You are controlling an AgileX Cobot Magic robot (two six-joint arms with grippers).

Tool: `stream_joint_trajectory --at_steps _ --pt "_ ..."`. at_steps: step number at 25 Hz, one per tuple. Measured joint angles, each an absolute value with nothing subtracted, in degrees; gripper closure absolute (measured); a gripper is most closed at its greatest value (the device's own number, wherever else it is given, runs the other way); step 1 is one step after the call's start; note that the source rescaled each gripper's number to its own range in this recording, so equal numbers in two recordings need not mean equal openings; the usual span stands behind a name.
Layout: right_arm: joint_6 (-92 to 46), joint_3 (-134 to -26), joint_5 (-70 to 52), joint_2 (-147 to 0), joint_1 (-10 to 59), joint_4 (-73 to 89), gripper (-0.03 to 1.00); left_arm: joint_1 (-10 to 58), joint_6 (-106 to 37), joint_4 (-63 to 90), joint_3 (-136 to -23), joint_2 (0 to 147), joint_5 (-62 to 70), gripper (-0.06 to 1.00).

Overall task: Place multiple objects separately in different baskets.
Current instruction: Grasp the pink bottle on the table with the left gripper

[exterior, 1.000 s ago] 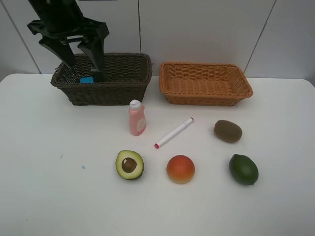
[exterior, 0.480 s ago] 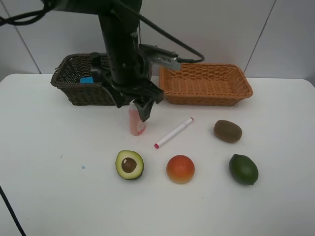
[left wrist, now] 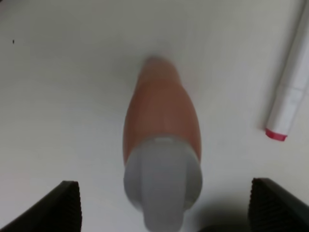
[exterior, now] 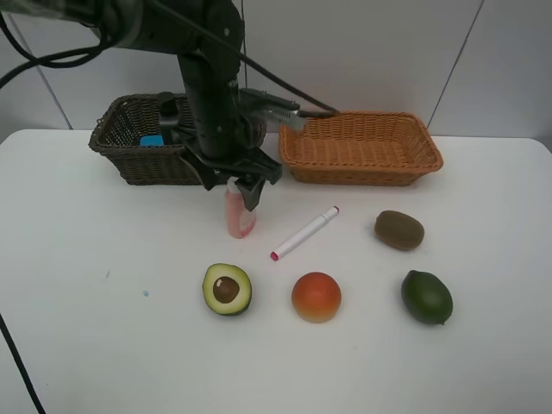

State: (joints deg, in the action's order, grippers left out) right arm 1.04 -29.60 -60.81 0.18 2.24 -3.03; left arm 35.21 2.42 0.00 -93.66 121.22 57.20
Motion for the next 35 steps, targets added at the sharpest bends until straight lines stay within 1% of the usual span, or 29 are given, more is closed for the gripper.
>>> stream_joint_trajectory --at_steps 10,13,16,18,20,23,24,30,32,35 --pt "1.0 -29.6 -60.8 0.2 2.2 -3.0 -0.03 35.2 2.4 0.0 -93.7 126.0 50.6 0.09" --pt "1.0 -29.6 -60.8 0.2 2.2 -3.0 -0.03 35.2 2.6 0.0 -93.7 126.4 49.1 0.12" --pt "1.0 -29.6 -60.8 0.2 2.2 -3.0 -0.03 35.2 2.6 0.0 -93.7 127.3 48.7 0.2" --pt "1.0 -29.6 -60.8 0.2 2.2 -3.0 -0.03 35.2 2.7 0.0 -93.7 127.6 48.6 0.28" --pt "1.0 -29.6 -60.8 0.2 2.2 -3.0 -0.03 35.2 2.7 0.0 -93.7 127.6 48.6 0.39" --pt "1.0 -29.6 -60.8 0.2 2.2 -3.0 -0.03 35.2 2.9 0.0 -93.7 127.6 48.9 0.63" --pt "1.0 -29.6 -60.8 0.2 2.2 -3.0 -0.03 35.2 2.9 0.0 -93.7 127.6 49.0 0.68" --pt "1.0 -29.6 -60.8 0.2 2.2 -3.0 -0.03 35.2 3.0 0.0 -95.1 127.8 51.5 0.68" --pt "1.0 -29.6 -60.8 0.2 2.2 -3.0 -0.03 35.2 3.1 0.0 -98.1 127.8 54.6 0.68" --pt "1.0 -29.6 -60.8 0.2 2.2 -3.0 -0.03 35.2 3.1 0.0 -106.8 127.8 59.6 0.68"
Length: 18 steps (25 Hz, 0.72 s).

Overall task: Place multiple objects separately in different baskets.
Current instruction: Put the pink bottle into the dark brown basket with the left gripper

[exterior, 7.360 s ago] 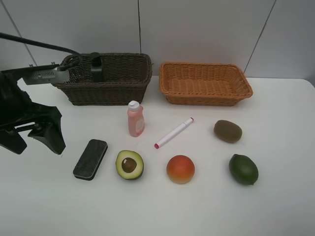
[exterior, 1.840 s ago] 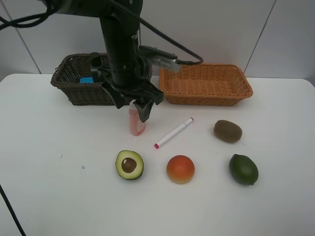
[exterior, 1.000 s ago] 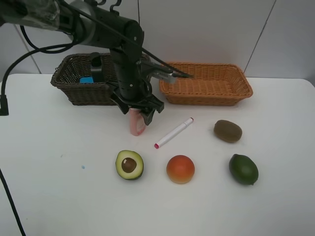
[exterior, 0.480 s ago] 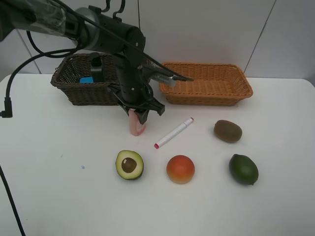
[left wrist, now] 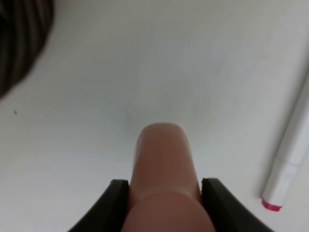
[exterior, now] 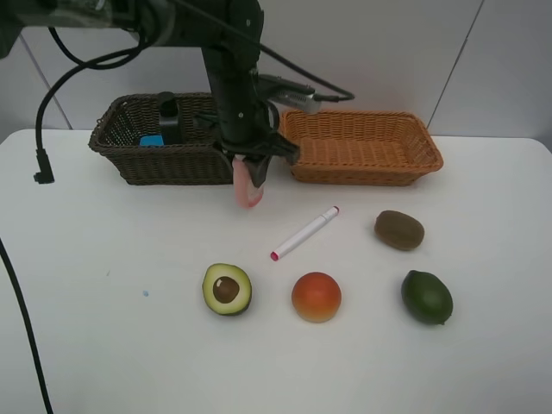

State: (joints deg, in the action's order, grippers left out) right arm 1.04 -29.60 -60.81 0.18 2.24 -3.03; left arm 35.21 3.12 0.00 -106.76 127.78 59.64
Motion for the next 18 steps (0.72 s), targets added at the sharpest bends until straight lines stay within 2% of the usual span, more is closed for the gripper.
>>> stream_joint_trajectory --at_steps 7,14,18 --pt "1.0 -29.6 -60.8 0.2 2.2 -3.0 -0.03 31.2 4.0 0.0 -125.5 127.2 63.8 0.68" --pt "1.0 -29.6 -60.8 0.2 2.2 -3.0 -0.03 22.2 4.3 -0.7 -126.7 128.6 64.4 0.68" --pt "1.0 -29.6 -60.8 0.2 2.2 -3.0 -0.03 20.6 3.9 -0.9 -126.7 131.4 63.9 0.68"
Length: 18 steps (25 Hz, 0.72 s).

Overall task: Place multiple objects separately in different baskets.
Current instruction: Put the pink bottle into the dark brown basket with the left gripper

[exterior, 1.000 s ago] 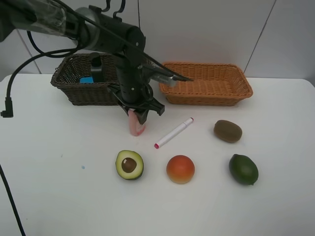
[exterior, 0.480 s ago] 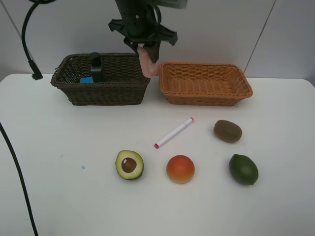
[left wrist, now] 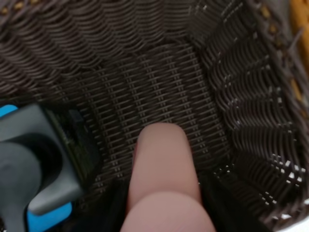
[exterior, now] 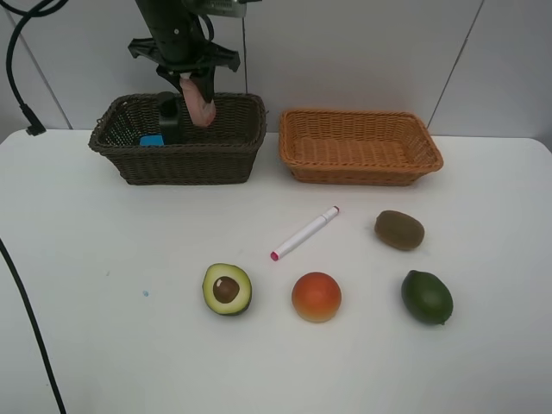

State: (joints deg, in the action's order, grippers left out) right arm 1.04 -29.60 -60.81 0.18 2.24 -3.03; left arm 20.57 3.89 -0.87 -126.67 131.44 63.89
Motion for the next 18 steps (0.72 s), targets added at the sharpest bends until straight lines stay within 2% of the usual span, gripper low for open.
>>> stream_joint_trajectory --at_steps 1,2,3,5,7,10,18 --pt "1.0 -29.6 -60.8 0.2 2.2 -3.0 -0.03 20.6 3.6 -0.9 -126.7 132.1 63.3 0.66" --pt "1.0 -29.6 -60.8 0.2 2.2 -3.0 -0.03 20.6 3.1 -0.7 -126.7 132.6 62.6 0.59" --pt "1.0 -29.6 -60.8 0.2 2.2 -3.0 -0.03 20.6 2.8 -0.7 -126.7 133.0 62.0 0.5" --pt "1.0 -29.6 -60.8 0.2 2.2 -3.0 -0.03 20.8 2.8 -0.7 -126.7 133.7 61.3 0.25" --pt "1.0 -29.6 -60.8 0.2 2.2 -3.0 -0.03 20.8 3.0 -0.6 -126.7 134.1 61.3 0.09" --pt "1.0 -29.6 -60.8 0.2 2.2 -3.0 -0.03 21.0 3.3 -0.5 -126.7 134.3 62.1 0.03" --pt "1.0 -29.6 -60.8 0.2 2.2 -3.0 -0.03 21.0 3.9 4.4 -131.9 133.1 68.7 0.02"
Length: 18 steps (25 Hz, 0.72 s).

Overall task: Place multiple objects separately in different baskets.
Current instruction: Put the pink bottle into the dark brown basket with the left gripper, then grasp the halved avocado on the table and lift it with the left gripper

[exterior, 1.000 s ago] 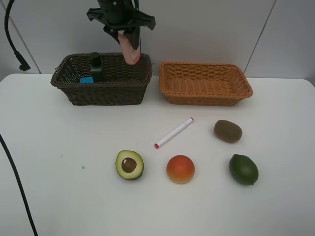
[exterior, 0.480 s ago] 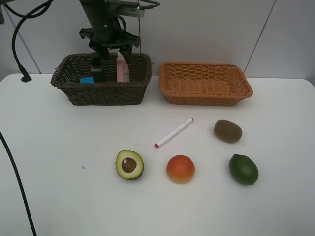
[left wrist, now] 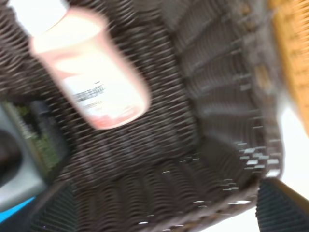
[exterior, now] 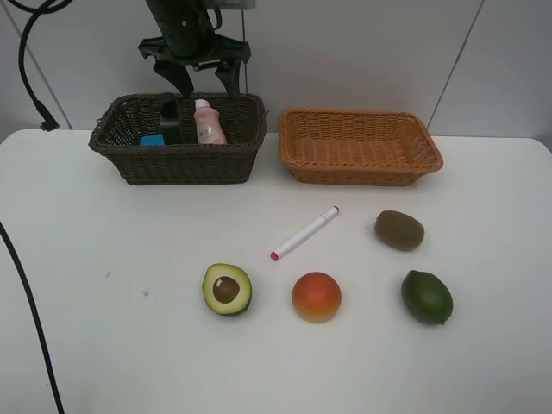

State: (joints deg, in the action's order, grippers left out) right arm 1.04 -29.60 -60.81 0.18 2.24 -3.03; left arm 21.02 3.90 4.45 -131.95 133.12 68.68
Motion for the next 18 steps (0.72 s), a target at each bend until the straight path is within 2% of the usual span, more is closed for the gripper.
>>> stream_joint_trajectory --at_steps 6,18 --pt "1.0 -29.6 -60.8 0.2 2.2 -3.0 -0.03 24.4 0.6 9.5 -129.7 128.9 68.7 0.02" --pt "1.0 -29.6 -60.8 0.2 2.2 -3.0 -0.03 40.2 -3.8 7.9 -96.3 114.6 68.6 0.02"
